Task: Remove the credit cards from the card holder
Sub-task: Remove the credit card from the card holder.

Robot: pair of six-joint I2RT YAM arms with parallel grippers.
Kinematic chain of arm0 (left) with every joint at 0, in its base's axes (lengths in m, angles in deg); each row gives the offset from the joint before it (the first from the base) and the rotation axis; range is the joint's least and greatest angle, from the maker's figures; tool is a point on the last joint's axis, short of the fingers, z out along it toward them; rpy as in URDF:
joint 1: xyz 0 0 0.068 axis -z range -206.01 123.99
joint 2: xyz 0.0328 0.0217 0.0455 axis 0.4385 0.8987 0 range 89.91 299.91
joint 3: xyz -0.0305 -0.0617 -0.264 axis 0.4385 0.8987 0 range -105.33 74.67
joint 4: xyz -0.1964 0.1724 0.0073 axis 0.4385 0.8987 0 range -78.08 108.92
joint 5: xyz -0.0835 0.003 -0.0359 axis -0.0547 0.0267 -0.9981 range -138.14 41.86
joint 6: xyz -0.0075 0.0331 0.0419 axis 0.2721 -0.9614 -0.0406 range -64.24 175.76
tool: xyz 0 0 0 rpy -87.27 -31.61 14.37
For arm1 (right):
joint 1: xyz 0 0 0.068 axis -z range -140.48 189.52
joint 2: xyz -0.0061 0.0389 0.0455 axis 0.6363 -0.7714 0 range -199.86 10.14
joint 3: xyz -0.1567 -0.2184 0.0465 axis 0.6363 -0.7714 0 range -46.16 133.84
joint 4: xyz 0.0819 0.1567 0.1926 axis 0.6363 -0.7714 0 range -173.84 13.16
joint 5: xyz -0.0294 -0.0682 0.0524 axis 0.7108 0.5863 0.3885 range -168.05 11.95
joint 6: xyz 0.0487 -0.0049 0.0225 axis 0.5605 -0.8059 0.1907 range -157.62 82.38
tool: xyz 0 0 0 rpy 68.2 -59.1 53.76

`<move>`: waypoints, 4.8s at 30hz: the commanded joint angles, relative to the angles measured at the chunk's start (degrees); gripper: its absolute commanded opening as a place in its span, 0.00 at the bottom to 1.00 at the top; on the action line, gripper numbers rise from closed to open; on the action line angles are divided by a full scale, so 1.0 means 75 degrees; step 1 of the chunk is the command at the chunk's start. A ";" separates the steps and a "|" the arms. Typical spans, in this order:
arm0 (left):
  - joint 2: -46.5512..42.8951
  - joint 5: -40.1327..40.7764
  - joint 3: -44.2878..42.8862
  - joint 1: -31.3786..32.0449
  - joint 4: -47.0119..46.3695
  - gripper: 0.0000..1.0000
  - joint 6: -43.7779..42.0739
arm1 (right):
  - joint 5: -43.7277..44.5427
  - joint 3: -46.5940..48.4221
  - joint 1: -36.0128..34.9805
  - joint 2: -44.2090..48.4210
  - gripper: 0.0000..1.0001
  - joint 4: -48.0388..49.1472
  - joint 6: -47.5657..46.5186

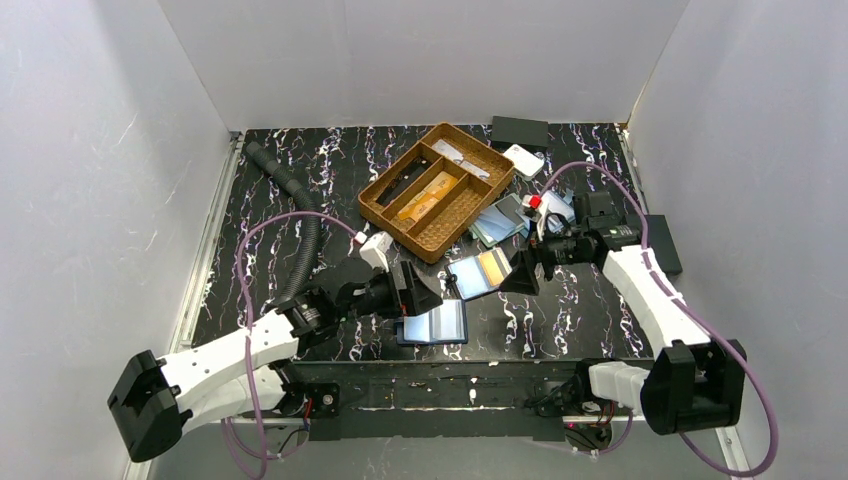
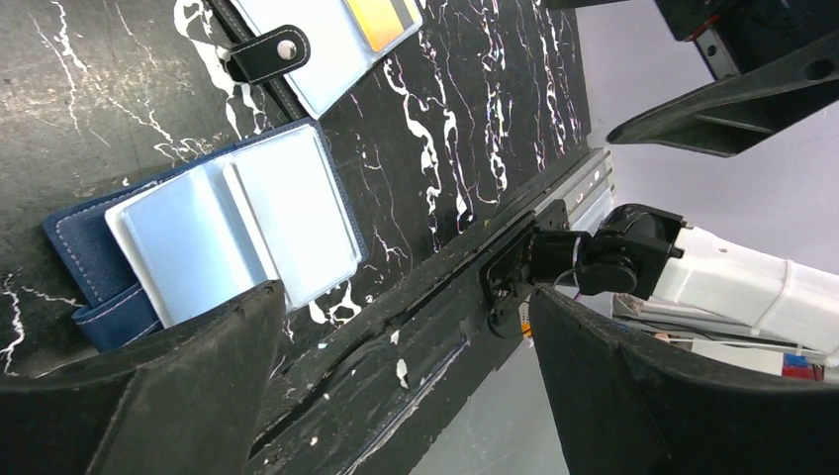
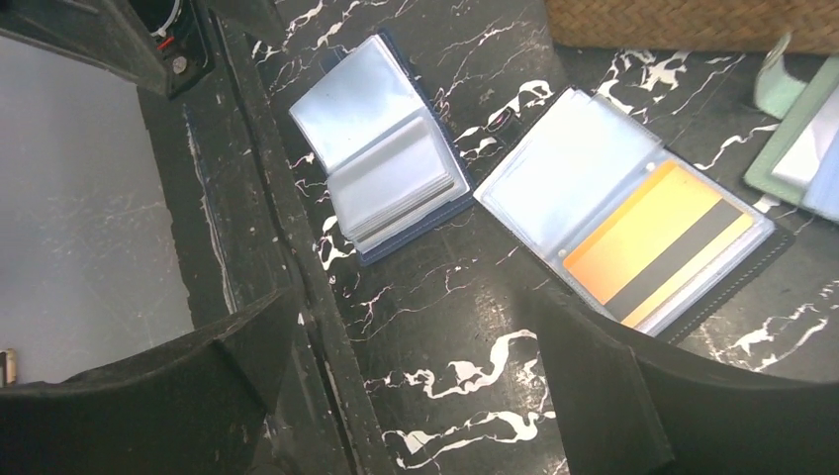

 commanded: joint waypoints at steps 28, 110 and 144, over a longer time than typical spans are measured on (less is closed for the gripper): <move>0.5453 0.2684 -0.4234 0.1747 0.4366 0.74 0.0884 | -0.0505 -0.0338 -0.0811 -0.1793 0.38 0.1444 0.0438; 0.7129 0.3906 -0.6054 0.2133 0.6336 0.56 0.1729 | -0.0646 0.0309 -0.0327 -0.2102 0.53 -0.1155 -0.2612; 0.3104 0.1358 -0.0656 0.0411 0.1292 0.34 0.1845 | -0.0734 0.0341 -0.0327 -0.2170 0.53 -0.1362 -0.2851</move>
